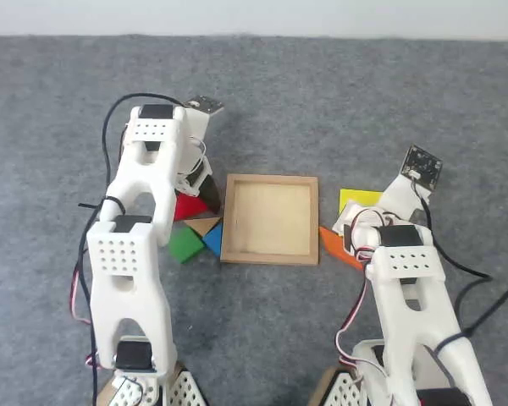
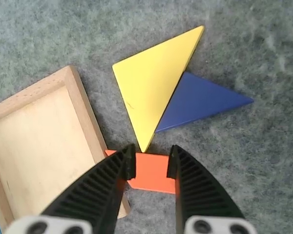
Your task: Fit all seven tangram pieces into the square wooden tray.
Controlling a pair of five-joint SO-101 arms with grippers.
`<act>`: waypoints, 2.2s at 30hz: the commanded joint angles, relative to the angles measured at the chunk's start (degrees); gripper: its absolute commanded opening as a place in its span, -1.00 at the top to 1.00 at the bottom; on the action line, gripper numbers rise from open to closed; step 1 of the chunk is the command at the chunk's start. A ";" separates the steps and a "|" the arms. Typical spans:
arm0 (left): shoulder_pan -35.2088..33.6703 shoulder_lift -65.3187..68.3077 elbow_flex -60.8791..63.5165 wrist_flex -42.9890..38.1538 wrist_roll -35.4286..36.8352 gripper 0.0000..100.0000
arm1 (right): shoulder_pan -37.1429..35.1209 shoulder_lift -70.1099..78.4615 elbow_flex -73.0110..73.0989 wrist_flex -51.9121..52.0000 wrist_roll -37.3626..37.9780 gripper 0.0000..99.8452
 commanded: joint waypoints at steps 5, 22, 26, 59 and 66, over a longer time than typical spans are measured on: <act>-0.44 -0.35 -3.12 -1.14 0.97 0.46 | -0.31 -2.59 -0.53 -0.66 0.70 0.75; 1.93 -0.62 -2.95 -0.88 0.79 0.68 | -0.31 -2.59 -0.62 -0.66 0.70 0.75; 2.81 -0.62 -2.86 -0.88 0.79 0.75 | -0.31 -2.59 -0.62 -0.66 0.70 0.75; 0.35 2.73 -5.41 4.48 -2.99 0.40 | -0.22 -2.59 -0.88 -0.31 0.70 0.75; 0.97 6.86 -12.62 7.30 -3.43 0.46 | -0.22 -2.59 -0.88 -0.31 0.70 0.75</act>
